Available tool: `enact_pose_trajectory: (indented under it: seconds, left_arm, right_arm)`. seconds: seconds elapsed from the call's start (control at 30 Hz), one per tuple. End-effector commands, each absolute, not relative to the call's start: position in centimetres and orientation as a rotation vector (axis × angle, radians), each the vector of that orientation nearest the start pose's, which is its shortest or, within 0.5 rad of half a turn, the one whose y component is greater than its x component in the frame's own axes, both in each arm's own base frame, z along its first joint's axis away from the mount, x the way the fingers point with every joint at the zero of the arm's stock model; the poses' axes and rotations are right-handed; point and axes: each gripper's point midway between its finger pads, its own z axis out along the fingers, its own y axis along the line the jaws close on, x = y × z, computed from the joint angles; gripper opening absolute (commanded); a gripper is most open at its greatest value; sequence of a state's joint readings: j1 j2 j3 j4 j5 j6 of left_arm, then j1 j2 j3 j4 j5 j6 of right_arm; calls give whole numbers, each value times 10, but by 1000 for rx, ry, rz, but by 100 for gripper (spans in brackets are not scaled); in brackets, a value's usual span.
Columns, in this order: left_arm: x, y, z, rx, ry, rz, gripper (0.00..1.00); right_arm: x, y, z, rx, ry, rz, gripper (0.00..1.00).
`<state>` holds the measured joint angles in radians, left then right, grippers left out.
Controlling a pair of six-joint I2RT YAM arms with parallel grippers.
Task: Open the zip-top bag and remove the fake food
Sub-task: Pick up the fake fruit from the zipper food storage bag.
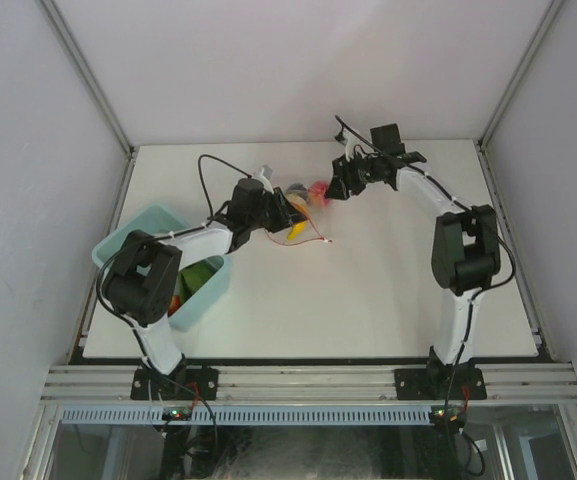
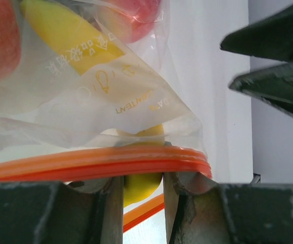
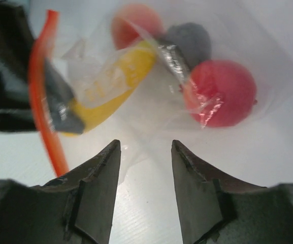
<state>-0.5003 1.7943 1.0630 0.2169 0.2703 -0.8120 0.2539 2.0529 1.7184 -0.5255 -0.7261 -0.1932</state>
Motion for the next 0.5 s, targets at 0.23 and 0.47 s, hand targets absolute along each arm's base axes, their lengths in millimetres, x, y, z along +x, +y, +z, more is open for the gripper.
enact_pose_trajectory:
  seconds: [0.23,0.47]
  left_arm:
    - [389,-287,157,-391,2183,-1189,0]
    - [387,-276,167,-481,2177,-1192,0]
  right_arm:
    - [394,268,191,-1373,1391,945,63]
    - [374,276,171,-1566,1231,900,66]
